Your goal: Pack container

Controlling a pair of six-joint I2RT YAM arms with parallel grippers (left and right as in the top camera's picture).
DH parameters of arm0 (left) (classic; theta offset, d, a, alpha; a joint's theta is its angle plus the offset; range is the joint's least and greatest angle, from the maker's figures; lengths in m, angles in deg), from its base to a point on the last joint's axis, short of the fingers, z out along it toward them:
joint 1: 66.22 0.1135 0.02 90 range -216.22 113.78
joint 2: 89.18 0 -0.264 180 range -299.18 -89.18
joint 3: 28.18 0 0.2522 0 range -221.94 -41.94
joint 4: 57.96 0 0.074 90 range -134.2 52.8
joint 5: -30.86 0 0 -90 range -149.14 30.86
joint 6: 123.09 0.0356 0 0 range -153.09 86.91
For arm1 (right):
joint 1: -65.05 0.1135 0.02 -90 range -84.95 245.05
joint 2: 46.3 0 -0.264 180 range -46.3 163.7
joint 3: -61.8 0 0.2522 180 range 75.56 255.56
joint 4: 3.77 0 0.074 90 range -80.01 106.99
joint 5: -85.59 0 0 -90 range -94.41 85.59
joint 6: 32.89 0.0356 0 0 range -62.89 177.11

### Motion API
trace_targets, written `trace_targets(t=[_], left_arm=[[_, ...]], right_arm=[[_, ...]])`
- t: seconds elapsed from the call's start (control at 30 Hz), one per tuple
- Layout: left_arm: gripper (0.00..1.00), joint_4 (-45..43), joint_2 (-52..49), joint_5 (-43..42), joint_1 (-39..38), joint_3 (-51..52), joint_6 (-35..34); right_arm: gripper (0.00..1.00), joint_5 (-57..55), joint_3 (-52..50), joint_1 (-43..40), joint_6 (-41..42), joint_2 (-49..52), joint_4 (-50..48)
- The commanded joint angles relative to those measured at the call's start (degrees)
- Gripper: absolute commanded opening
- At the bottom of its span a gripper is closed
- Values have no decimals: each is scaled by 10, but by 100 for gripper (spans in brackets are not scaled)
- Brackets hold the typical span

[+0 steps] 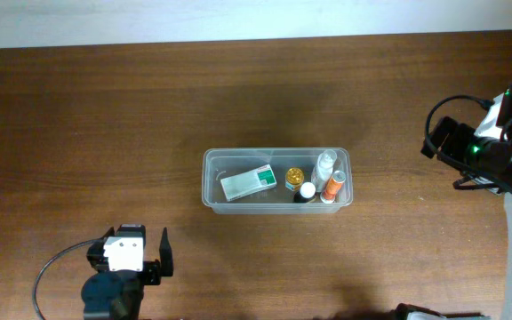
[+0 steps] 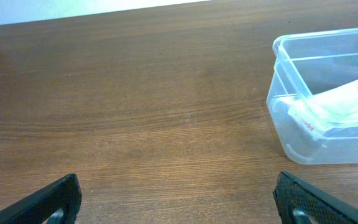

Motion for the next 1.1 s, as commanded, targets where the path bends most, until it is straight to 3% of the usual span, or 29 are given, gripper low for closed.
trace_targets(t=[0.0,0.87,1.07], left_arm=[[100,-16,7,-9,3,24,5],[100,-10,7,-9,3,35,5],[100,-10,7,-9,3,35,5]], right_arm=[[98,-3,5,-2,3,1,-2],[98,-3,5,-2,3,1,-2],[98,-43,5,-2,-13,-2,39]])
